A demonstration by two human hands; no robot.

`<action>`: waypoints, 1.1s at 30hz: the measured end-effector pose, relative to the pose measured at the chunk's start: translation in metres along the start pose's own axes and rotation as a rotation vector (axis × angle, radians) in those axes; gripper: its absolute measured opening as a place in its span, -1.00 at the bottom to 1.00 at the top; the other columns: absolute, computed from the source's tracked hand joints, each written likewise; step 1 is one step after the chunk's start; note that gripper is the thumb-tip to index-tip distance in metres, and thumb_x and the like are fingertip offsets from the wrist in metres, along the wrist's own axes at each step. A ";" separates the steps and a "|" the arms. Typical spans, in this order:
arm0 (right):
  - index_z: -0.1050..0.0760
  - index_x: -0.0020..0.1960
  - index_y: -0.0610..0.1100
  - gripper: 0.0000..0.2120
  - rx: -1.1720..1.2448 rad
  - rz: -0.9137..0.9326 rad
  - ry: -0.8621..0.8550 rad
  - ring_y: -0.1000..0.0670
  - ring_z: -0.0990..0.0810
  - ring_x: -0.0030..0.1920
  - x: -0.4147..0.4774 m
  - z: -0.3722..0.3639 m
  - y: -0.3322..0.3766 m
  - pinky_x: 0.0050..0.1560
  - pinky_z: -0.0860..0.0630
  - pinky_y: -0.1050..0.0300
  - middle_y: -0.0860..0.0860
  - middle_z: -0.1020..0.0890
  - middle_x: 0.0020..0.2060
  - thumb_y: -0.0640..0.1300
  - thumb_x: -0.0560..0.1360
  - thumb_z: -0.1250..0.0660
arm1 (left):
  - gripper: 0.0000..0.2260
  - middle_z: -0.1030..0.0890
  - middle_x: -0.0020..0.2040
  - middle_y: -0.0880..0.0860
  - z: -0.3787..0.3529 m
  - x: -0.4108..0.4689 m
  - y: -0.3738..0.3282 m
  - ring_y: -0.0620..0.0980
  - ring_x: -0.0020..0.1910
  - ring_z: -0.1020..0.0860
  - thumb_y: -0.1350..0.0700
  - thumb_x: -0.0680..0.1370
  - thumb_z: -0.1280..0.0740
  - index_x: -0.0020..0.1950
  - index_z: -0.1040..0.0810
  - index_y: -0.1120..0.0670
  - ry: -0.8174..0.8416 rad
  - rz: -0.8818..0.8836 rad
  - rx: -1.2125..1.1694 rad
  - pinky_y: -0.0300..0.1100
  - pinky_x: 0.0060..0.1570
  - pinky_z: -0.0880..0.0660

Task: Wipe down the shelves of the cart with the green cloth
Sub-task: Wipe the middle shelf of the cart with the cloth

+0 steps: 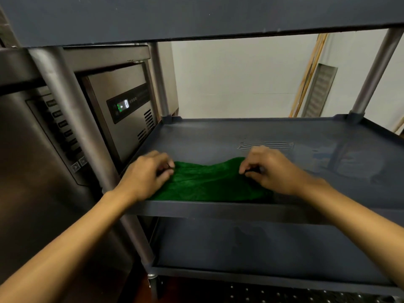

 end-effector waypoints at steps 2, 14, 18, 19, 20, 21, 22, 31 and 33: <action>-0.67 -0.06 0.07 -0.78 0.055 0.024 0.153 0.17 -0.57 -0.10 -0.012 -0.016 0.006 -0.04 -0.53 0.20 0.19 -0.58 -0.11 -0.24 0.44 -0.46 | -0.93 -0.61 -0.19 -0.11 -0.018 -0.010 -0.016 -0.15 -0.20 -0.60 -0.04 0.50 -0.47 -0.08 -0.65 -0.08 0.185 -0.086 -0.095 0.00 -0.13 -0.57; -0.62 0.19 0.07 -0.65 0.000 -0.024 0.316 0.23 -0.52 0.18 -0.031 -0.024 -0.020 0.26 -0.42 0.27 0.21 -0.59 0.18 0.10 0.43 -0.48 | -0.58 -0.66 0.14 -0.23 -0.024 -0.020 -0.002 -0.36 0.17 -0.55 -0.27 0.39 -0.42 0.17 -0.67 -0.13 0.454 -0.060 -0.103 -0.26 0.30 -0.44; -0.61 0.09 0.01 -0.85 -0.020 -0.021 0.147 0.12 -0.60 0.00 -0.023 -0.015 -0.019 0.05 -0.55 0.04 0.16 -0.63 0.00 -0.03 0.53 -0.39 | -0.55 -0.62 0.23 -0.18 -0.030 -0.014 -0.003 -0.20 0.25 -0.53 -0.24 0.42 -0.45 0.25 -0.63 -0.10 0.452 -0.064 0.056 -0.11 0.30 -0.46; -0.59 0.08 0.00 -0.88 -0.007 -0.032 0.091 0.10 -0.61 -0.04 -0.021 -0.009 -0.019 0.01 -0.56 0.02 0.14 -0.64 -0.04 -0.05 0.55 -0.36 | -0.54 -0.60 0.24 -0.19 -0.030 -0.014 -0.005 -0.18 0.26 -0.53 -0.26 0.43 -0.43 0.26 -0.61 -0.11 0.437 -0.081 0.096 -0.08 0.29 -0.47; -0.57 0.07 -0.01 -0.89 0.010 -0.043 0.034 0.07 -0.62 -0.07 -0.018 -0.003 -0.020 -0.04 -0.55 -0.01 0.12 -0.64 -0.07 -0.06 0.57 -0.33 | -0.51 -0.58 0.25 -0.20 -0.030 -0.015 -0.007 -0.18 0.26 -0.52 -0.32 0.43 -0.39 0.27 -0.60 -0.11 0.424 -0.089 0.125 -0.06 0.28 -0.47; -0.55 0.07 -0.03 -0.89 0.021 -0.052 -0.017 0.04 -0.62 -0.09 -0.013 0.004 -0.019 -0.07 -0.55 -0.03 0.09 -0.65 -0.10 -0.06 0.58 -0.31 | -0.45 -0.57 0.26 -0.21 -0.029 -0.015 -0.007 -0.17 0.27 -0.51 -0.40 0.42 -0.32 0.28 -0.58 -0.12 0.420 -0.084 0.142 -0.05 0.27 -0.47; -0.53 0.07 -0.05 -0.88 0.023 -0.061 -0.061 -0.01 -0.62 -0.10 -0.008 0.012 -0.019 -0.09 -0.54 -0.05 0.07 -0.64 -0.11 -0.05 0.59 -0.29 | -0.37 -0.55 0.28 -0.21 -0.028 -0.016 -0.006 -0.17 0.28 -0.50 -0.48 0.40 -0.25 0.30 -0.57 -0.12 0.419 -0.069 0.150 -0.05 0.27 -0.48; -0.56 0.09 -0.07 -0.87 -0.052 -0.082 -0.189 -0.06 -0.62 -0.02 0.036 0.062 -0.007 -0.01 -0.54 -0.08 0.02 -0.67 -0.05 -0.08 0.59 -0.29 | -0.82 -0.64 0.03 0.02 0.010 0.011 0.002 0.10 0.05 -0.61 0.07 0.59 -0.35 0.17 -0.61 0.04 0.116 -0.027 0.145 0.05 0.04 -0.54; -0.58 0.10 -0.06 -0.86 -0.074 -0.104 -0.191 -0.07 -0.62 -0.03 0.043 0.072 -0.014 -0.01 -0.55 -0.10 0.01 -0.68 -0.05 -0.07 0.59 -0.30 | -0.81 -0.63 0.03 0.07 0.028 0.024 0.008 0.12 0.05 -0.60 0.09 0.59 -0.36 0.18 -0.63 0.05 0.028 0.000 0.113 0.09 0.07 -0.53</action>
Point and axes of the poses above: each hand's wrist, its own x-axis towards the middle knuckle, its own z-axis out of the back of the hand, y = z × x, the point moved 10 cm from there along x, towards the middle knuckle
